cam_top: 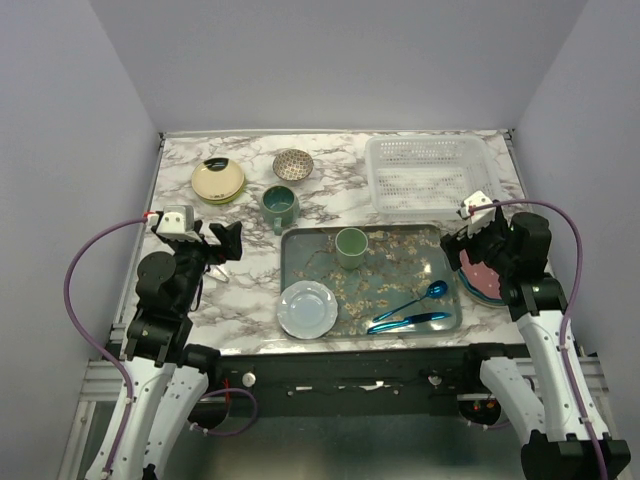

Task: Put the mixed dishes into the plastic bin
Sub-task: Pick up the plate at the center of the board.

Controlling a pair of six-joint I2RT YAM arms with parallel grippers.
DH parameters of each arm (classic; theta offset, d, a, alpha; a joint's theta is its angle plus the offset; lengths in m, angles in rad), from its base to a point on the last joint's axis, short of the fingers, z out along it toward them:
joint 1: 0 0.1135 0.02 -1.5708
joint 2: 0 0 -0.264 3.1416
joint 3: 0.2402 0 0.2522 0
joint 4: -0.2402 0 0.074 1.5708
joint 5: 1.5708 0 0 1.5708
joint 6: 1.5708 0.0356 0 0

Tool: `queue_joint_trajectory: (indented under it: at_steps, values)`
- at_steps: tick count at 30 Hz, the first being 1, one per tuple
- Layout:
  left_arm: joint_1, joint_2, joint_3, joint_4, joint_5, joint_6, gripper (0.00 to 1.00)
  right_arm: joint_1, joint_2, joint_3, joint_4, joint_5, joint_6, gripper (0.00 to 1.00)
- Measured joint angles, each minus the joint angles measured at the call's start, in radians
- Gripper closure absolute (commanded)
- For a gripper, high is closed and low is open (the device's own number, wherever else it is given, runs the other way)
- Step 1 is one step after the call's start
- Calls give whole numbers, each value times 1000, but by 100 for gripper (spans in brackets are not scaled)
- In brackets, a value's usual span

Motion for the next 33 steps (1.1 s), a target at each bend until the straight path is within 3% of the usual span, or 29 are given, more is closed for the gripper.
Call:
queue_joint_trajectory:
  at_steps: [18,33]
  values:
    - [0,-15,0,0,46,-1,1,0,-13,-5,-340,-160,-383,0]
    - [0,-39,0,2,80,-17,1,0,-15,-19,-402,-159,-459,0]
